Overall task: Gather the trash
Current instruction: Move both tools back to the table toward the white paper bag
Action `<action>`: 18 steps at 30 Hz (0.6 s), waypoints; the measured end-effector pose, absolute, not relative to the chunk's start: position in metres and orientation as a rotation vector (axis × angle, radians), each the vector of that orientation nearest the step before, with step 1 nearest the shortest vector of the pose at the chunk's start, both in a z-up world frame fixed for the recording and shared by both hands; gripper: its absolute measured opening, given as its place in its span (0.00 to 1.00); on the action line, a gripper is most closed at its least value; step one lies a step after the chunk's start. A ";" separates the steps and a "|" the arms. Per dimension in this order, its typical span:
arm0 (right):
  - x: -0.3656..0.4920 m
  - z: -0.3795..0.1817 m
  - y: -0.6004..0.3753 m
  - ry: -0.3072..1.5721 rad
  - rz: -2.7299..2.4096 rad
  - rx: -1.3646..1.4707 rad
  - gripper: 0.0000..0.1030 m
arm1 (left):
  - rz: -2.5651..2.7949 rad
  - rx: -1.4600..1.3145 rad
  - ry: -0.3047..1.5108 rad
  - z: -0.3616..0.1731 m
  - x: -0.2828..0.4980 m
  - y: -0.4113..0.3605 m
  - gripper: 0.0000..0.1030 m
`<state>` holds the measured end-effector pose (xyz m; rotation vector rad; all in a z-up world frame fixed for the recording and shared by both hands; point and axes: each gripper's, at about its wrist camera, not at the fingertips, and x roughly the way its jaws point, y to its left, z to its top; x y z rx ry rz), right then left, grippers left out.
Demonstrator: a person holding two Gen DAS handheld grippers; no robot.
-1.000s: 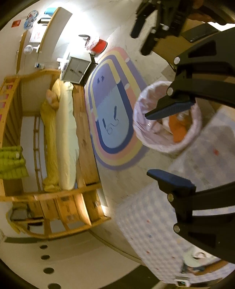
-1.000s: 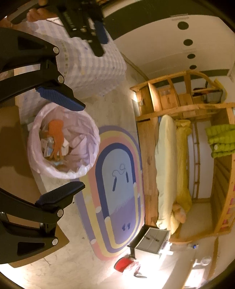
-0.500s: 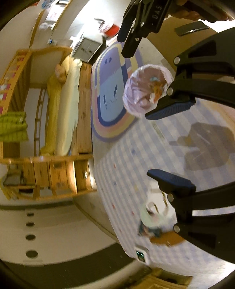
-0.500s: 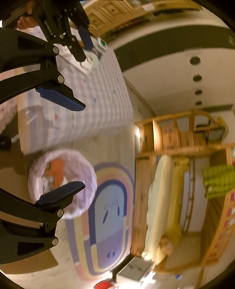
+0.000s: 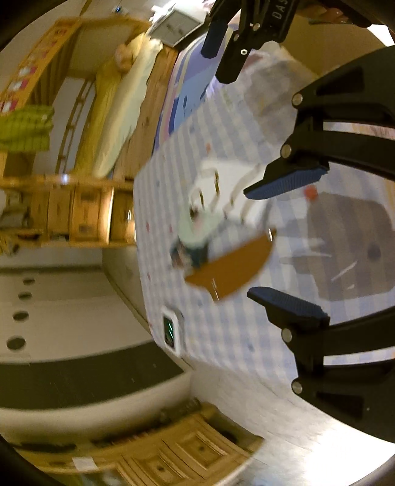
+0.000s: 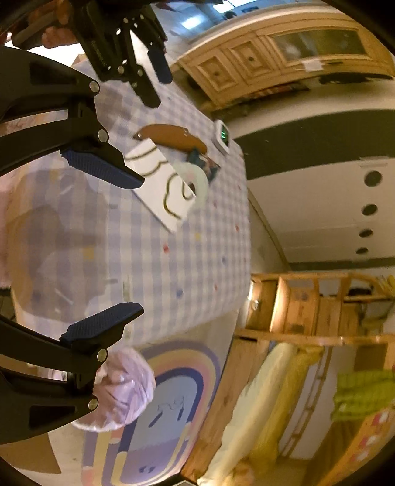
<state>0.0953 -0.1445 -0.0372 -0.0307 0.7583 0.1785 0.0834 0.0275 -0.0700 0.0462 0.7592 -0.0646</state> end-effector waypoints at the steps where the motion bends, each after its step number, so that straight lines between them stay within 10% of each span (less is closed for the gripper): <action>1: 0.099 -0.041 -0.137 0.764 0.185 -0.038 0.75 | -0.053 0.041 0.764 -0.073 0.083 0.034 0.57; 18: 0.165 -0.086 -0.035 0.869 0.186 -0.141 0.83 | 0.016 -0.047 0.790 -0.089 0.091 0.098 0.62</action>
